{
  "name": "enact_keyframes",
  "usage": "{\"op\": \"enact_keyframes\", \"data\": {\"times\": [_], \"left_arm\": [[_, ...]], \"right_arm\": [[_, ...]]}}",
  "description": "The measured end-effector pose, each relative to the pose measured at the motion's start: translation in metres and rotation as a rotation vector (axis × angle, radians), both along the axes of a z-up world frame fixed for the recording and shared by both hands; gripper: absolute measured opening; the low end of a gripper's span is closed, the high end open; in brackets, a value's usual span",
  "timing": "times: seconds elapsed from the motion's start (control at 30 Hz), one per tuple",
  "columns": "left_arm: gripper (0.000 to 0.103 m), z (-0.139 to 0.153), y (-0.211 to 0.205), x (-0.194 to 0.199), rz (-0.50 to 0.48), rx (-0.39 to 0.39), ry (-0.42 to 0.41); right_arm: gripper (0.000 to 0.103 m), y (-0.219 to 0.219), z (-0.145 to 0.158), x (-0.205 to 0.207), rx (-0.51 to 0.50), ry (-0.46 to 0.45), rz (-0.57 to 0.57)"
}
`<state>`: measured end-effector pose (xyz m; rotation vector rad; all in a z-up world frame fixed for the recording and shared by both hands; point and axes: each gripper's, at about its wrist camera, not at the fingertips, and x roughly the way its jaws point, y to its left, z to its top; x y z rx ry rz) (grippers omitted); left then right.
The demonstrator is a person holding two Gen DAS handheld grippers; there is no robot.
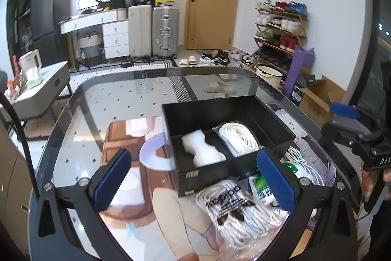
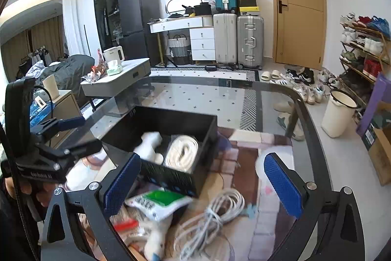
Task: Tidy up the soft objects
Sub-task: 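Open both grippers to release foam and rope bag inside the box, then move the left gripper to the adidas rope bag while the right approaches the white cable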
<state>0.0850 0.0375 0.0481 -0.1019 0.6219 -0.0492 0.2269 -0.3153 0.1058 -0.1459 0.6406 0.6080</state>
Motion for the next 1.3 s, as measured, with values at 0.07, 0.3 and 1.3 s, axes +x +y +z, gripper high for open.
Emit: {"op": "enact_keyframes", "data": {"times": [0.07,0.3,1.3], "left_arm": [[0.103,-0.004,0.002,-0.004,0.013,-0.008,0.005],[0.103,-0.018,0.002,-0.016,0.041,-0.002,0.026],[0.103,-0.049,-0.037,-0.020,0.013,0.012,0.135]], "right_arm": [[0.102,-0.005,-0.005,-0.005,-0.011,0.009,-0.015],[0.102,-0.019,-0.033,-0.013,-0.026,0.087,-0.069],[0.102,-0.010,-0.084,-0.005,-0.098,0.219,-0.114]]}}
